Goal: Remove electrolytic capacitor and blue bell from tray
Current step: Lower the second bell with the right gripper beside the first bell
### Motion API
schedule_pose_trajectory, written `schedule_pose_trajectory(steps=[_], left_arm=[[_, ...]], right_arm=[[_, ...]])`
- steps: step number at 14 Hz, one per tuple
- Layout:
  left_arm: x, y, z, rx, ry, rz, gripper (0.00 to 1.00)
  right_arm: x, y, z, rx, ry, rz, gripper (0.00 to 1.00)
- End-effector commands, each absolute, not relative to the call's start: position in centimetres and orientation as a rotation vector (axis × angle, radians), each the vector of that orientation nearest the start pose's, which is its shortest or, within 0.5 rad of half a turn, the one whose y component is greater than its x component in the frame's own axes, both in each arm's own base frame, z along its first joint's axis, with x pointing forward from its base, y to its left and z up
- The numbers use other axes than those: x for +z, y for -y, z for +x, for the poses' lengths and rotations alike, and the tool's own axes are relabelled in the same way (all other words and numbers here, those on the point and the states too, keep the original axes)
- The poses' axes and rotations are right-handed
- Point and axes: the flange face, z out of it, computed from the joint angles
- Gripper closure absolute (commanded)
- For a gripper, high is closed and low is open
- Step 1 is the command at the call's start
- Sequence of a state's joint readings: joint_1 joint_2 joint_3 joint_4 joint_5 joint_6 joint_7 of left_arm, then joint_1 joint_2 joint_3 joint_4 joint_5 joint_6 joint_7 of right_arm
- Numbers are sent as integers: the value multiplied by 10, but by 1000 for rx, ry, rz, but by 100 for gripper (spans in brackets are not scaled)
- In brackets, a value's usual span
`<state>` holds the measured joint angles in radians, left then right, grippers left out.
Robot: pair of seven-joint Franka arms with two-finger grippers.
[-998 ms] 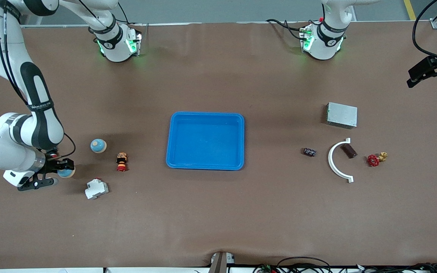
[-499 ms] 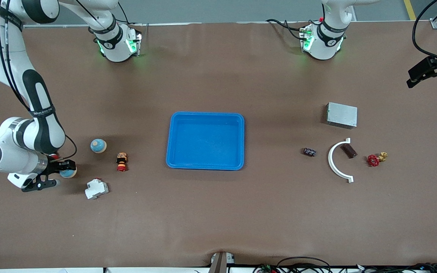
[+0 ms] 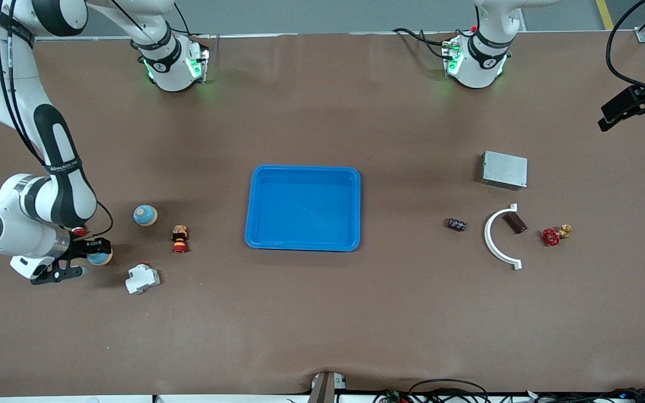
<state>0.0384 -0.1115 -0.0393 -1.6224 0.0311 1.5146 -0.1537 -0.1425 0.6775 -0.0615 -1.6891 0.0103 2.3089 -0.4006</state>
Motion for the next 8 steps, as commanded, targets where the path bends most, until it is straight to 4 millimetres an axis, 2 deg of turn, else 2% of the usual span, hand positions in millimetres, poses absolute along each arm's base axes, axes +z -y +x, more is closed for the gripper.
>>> schedule_pose_trajectory(steps=[1, 6, 7, 8], left_arm=[[658, 1, 512, -6, 251, -3119, 0], [659, 2, 512, -11, 270, -3118, 0], [658, 2, 513, -9, 260, -3119, 0], [657, 3, 513, -4, 260, -3117, 0]], right_arm=[[189, 136, 663, 79, 330, -3127, 100], [183, 137, 663, 74, 324, -3128, 100], [180, 136, 662, 80, 307, -3126, 57], [179, 137, 662, 78, 305, -3128, 1]])
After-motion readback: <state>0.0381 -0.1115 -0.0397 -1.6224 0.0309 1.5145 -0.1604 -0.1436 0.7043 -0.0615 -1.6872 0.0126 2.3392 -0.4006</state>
